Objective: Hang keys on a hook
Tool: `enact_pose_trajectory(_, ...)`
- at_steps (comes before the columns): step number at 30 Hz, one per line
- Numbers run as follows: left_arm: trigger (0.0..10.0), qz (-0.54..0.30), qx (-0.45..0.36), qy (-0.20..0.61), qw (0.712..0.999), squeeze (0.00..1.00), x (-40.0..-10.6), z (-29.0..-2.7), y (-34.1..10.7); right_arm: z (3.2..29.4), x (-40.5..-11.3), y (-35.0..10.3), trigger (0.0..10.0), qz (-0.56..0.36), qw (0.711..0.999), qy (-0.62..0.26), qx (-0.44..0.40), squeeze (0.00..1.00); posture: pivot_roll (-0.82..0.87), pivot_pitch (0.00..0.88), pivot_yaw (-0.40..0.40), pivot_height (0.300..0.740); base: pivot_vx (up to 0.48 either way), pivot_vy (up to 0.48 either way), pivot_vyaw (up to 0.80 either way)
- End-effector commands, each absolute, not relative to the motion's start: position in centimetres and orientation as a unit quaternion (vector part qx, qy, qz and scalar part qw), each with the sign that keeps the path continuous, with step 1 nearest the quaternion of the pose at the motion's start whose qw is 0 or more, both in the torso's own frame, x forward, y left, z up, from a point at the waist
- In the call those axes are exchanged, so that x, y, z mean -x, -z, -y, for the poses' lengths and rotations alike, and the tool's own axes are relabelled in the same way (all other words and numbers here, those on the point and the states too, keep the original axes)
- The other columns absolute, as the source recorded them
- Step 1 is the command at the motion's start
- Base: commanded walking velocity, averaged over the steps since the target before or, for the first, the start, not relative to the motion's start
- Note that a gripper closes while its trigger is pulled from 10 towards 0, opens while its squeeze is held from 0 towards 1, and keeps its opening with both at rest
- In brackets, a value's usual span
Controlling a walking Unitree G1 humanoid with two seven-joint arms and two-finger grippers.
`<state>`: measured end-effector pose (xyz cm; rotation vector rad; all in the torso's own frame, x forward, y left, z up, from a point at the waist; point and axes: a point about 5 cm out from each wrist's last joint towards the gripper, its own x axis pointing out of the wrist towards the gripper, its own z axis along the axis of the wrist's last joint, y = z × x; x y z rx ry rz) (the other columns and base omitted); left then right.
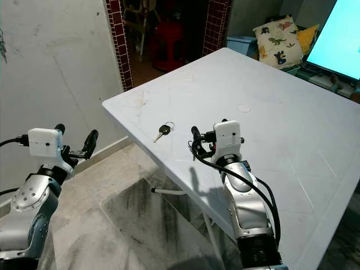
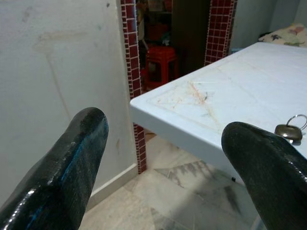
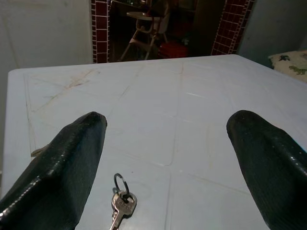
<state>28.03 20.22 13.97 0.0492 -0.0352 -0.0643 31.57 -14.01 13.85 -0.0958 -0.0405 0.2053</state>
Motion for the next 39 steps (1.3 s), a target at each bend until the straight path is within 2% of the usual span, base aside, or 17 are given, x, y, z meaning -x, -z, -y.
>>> enact_pose_trajectory(1,10.0,0.022,-0.03,0.038,0.999,0.0,-28.0,-20.2,-14.3,13.7,-31.6,-13.6,10.0,0.017,0.993,-0.106,0.047,0.0,0.16,0.0,0.001,0.74,0.0,0.0,0.0)
enact_pose_trajectory(11,10.0,0.027,-0.031,0.047,0.998,0.0,-28.2,-19.7,-14.9,13.1,-31.3,-13.1,10.0,0.011,0.993,-0.111,0.038,0.0,0.17,0.0,0.008,0.74,0.0,0.0,0.0)
enact_pose_trajectory(20,10.0,0.012,-0.014,0.077,0.997,0.0,-28.2,-17.9,-14.1,14.6,-30.3,-13.2,10.0,0.013,0.996,-0.078,0.039,0.0,0.1,0.0,0.049,0.74,0.0,0.0,0.0)
enact_pose_trajectory(33,10.0,-0.042,0.019,0.114,0.992,0.0,-26.5,-15.3,-11.8,15.4,-28.3,-12.2,10.0,-0.034,0.995,-0.077,0.052,0.0,0.06,0.0,0.018,0.74,0.0,0.0,0.0)
enact_pose_trajectory(39,10.0,-0.046,0.025,0.123,0.991,0.0,-25.7,-14.6,-11.5,14.6,-29.2,-12.8,10.0,-0.035,0.995,-0.079,0.039,0.0,0.06,0.0,0.003,0.74,0.0,0.0,0.0)
